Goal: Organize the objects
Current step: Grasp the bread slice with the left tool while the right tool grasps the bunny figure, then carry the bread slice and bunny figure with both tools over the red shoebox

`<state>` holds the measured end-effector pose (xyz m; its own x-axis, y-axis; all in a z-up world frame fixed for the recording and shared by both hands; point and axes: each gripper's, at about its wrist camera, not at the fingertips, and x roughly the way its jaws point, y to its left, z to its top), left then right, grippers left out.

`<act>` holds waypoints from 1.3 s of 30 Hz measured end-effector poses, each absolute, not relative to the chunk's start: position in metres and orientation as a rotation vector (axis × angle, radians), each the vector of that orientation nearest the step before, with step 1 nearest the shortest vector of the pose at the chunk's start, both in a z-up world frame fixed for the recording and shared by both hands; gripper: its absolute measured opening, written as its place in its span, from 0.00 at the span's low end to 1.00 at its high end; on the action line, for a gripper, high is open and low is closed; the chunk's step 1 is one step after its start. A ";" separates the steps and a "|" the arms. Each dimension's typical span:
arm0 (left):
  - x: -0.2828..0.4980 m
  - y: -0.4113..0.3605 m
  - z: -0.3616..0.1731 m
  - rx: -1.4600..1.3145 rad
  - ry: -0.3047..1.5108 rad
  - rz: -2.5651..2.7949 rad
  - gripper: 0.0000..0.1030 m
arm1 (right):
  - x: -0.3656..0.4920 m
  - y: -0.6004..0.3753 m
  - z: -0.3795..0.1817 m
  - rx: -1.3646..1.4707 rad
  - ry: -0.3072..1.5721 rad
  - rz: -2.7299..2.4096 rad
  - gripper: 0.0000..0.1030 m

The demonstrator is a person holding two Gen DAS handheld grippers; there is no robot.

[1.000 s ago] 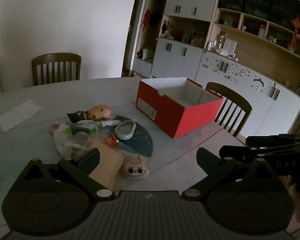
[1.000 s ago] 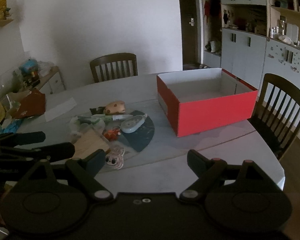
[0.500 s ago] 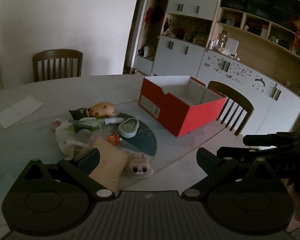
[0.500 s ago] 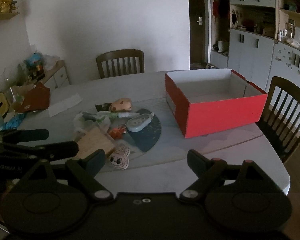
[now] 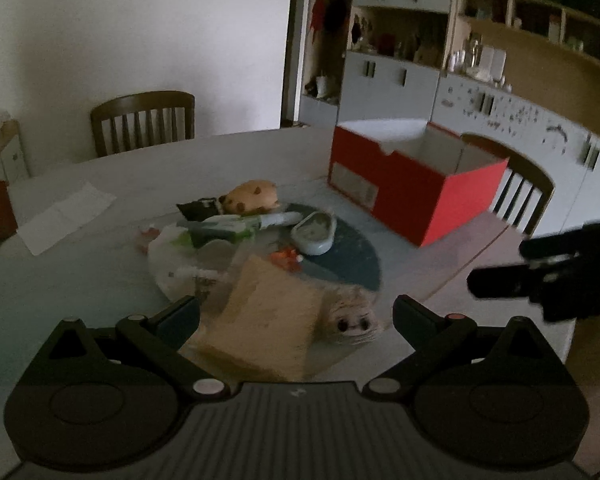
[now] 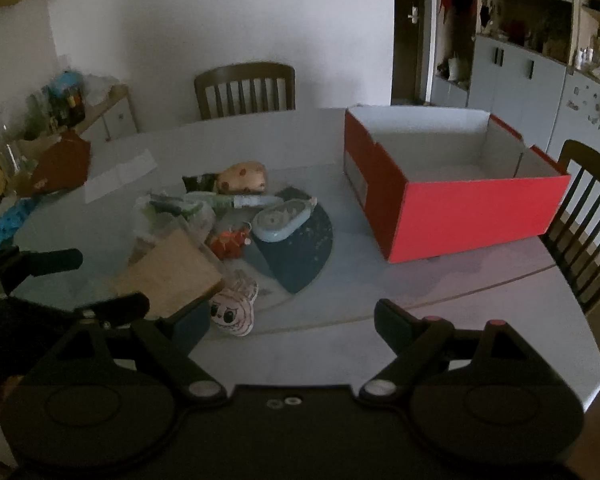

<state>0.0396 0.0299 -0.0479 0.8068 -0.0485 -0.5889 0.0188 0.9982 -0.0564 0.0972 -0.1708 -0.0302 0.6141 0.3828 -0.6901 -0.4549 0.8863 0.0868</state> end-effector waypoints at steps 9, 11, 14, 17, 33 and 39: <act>0.060 0.022 -0.080 0.147 0.637 -0.043 1.00 | 0.123 -0.147 -0.055 -0.125 0.863 0.510 0.86; 0.065 0.021 -0.085 0.176 0.641 -0.051 1.00 | 0.130 -0.141 -0.061 -0.126 0.893 0.524 0.86; 0.071 0.019 -0.093 0.221 0.647 -0.056 1.00 | 0.139 -0.131 -0.072 -0.138 0.927 0.532 0.86; 0.076 0.018 -0.097 0.247 0.653 -0.055 1.00 | 0.145 -0.123 -0.081 -0.149 0.950 0.547 0.86; 0.090 0.024 -0.112 0.251 0.720 -0.026 0.88 | 0.166 -0.105 -0.103 -0.150 1.028 0.613 0.65; 0.090 0.022 -0.109 0.236 0.727 -0.031 0.74 | 0.169 -0.106 -0.103 -0.135 1.048 0.639 0.40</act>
<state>0.0896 0.0219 -0.1085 0.7482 0.0537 -0.6612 0.1093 0.9731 0.2026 0.1687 -0.1056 -0.1031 0.3383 0.4263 -0.8389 -0.5504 0.8127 0.1911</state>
